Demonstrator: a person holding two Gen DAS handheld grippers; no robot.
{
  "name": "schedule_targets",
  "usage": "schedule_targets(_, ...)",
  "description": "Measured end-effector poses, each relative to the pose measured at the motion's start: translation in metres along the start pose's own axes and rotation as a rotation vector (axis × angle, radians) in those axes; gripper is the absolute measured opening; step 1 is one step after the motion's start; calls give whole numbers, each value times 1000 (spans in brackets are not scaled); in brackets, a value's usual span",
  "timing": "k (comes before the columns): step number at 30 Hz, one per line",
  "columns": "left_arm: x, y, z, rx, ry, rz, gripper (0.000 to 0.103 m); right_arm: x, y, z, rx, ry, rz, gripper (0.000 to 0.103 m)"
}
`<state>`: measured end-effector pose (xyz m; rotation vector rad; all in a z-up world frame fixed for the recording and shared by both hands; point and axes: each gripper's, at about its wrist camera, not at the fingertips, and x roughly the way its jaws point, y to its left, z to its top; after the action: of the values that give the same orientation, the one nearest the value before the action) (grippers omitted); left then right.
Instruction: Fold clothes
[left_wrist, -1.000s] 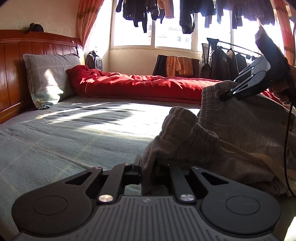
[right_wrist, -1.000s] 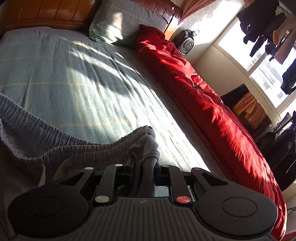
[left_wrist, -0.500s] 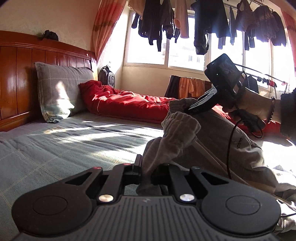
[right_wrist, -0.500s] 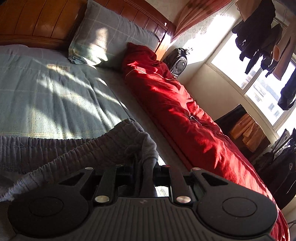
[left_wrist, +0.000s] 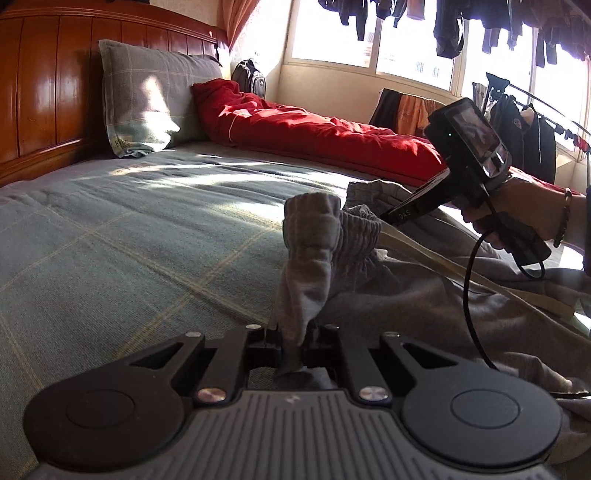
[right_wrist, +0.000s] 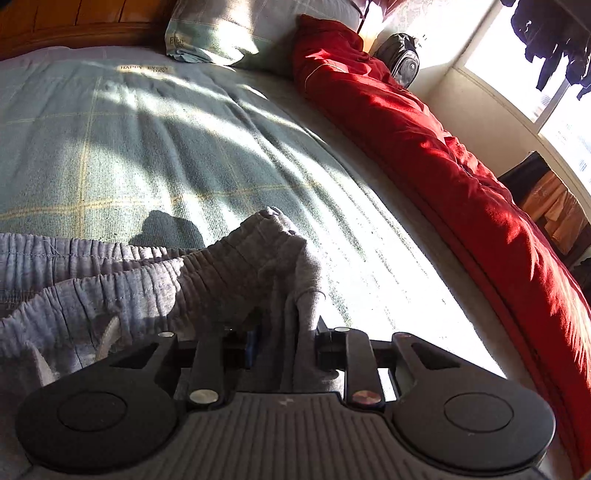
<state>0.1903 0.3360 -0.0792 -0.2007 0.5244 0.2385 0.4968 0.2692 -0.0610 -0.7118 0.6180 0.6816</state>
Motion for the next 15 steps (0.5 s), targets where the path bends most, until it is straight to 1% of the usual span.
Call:
schedule_targets(1, -1, 1, 1, -6, 0, 4, 11, -4, -1, 0, 11, 4, 5, 40)
schedule_targets(2, -3, 1, 1, -12, -1, 8, 13, -9, -3, 1, 21, 6, 7, 43)
schedule_targets(4, -7, 1, 2, -9, -2, 14, 13, -23, -5, 0, 20, 13, 6, 57)
schedule_targets(6, -14, -2, 3, 9, -5, 16, 13, -40, -5, -2, -1, 18, -5, 61)
schedule_targets(7, -18, -3, 3, 18, -6, 16, 14, -49, -5, -4, -18, 31, -5, 67)
schedule_targets(8, -22, -4, 3, 24, -6, 15, 14, -60, -4, -7, -35, 50, -3, 70)
schedule_targets(10, -33, -6, 2, 29, -6, 14, 15, -80, -2, -14, -57, 86, 6, 73)
schedule_targets(12, -44, -6, 1, 31, -2, 11, 16, -103, 2, -24, -73, 128, 33, 81)
schedule_targets(15, -64, -8, -2, 39, -6, -3, 16, -142, 15, -38, -92, 151, 52, 84)
